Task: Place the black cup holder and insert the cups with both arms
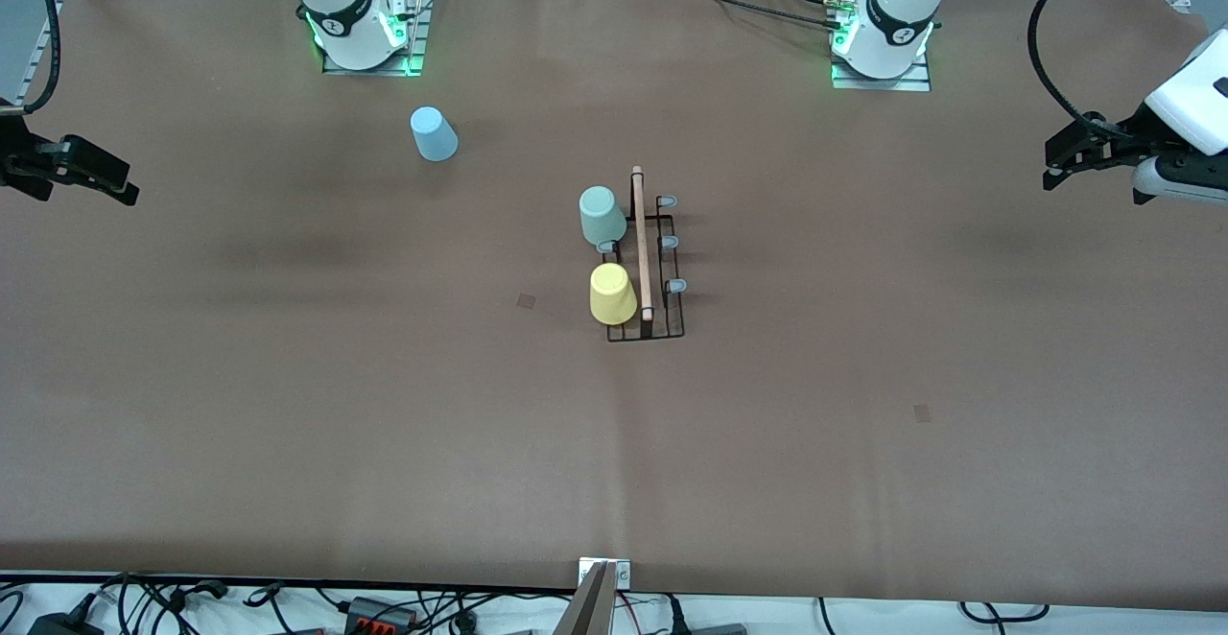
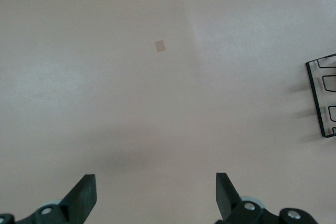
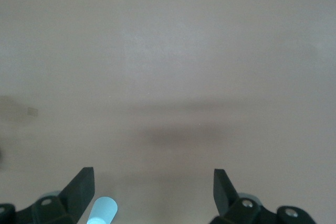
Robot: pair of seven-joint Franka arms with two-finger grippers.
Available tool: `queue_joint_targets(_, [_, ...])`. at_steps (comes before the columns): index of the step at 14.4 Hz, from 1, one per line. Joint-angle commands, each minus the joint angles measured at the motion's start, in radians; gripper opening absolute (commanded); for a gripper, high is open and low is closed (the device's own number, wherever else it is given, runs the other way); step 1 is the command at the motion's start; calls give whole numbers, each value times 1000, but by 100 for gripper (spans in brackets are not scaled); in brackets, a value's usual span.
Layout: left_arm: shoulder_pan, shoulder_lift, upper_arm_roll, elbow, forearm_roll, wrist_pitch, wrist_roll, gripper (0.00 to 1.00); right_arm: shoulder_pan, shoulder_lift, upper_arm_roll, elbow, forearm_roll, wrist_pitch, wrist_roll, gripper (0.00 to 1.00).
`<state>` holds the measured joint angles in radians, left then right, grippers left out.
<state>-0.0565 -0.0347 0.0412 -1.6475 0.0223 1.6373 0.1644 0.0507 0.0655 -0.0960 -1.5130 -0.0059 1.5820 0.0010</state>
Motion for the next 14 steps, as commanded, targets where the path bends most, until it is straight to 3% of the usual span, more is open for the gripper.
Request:
queue_joint_targets(1, [0, 10, 5, 29, -13, -21, 20, 100, 6, -15, -14, -9, 15, 6, 8, 100])
queue_joint_targets(14, [0, 12, 5, 29, -13, -21, 21, 100, -17, -15, -25, 5, 7, -7, 1, 100])
